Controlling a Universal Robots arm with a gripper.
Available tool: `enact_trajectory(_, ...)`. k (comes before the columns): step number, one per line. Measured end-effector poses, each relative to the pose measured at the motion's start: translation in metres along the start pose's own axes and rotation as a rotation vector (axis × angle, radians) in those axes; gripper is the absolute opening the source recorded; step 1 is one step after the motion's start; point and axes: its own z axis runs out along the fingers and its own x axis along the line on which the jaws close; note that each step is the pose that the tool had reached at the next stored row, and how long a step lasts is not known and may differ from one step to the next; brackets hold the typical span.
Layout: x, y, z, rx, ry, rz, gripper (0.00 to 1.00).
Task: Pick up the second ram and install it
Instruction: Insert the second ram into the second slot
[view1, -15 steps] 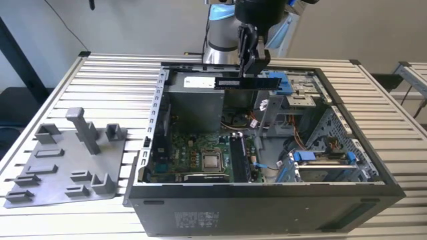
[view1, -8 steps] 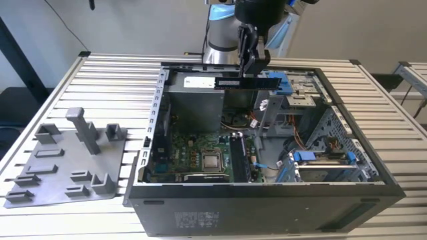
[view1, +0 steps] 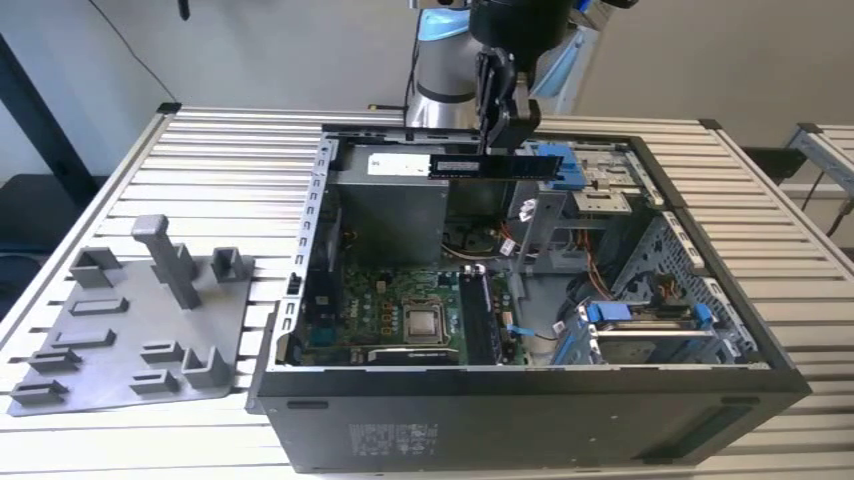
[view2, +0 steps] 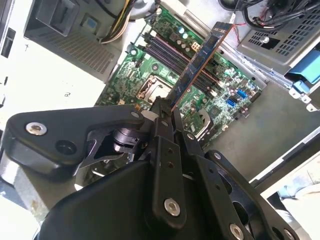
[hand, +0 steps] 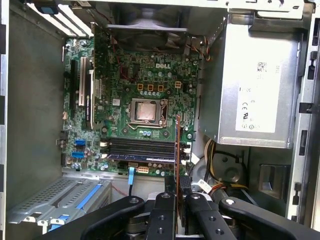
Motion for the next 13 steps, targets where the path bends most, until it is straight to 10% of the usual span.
enact_trajectory(13, 0.0, 0.0, 0.0002, -0.0029, -0.0007, 0.081, 0.14)
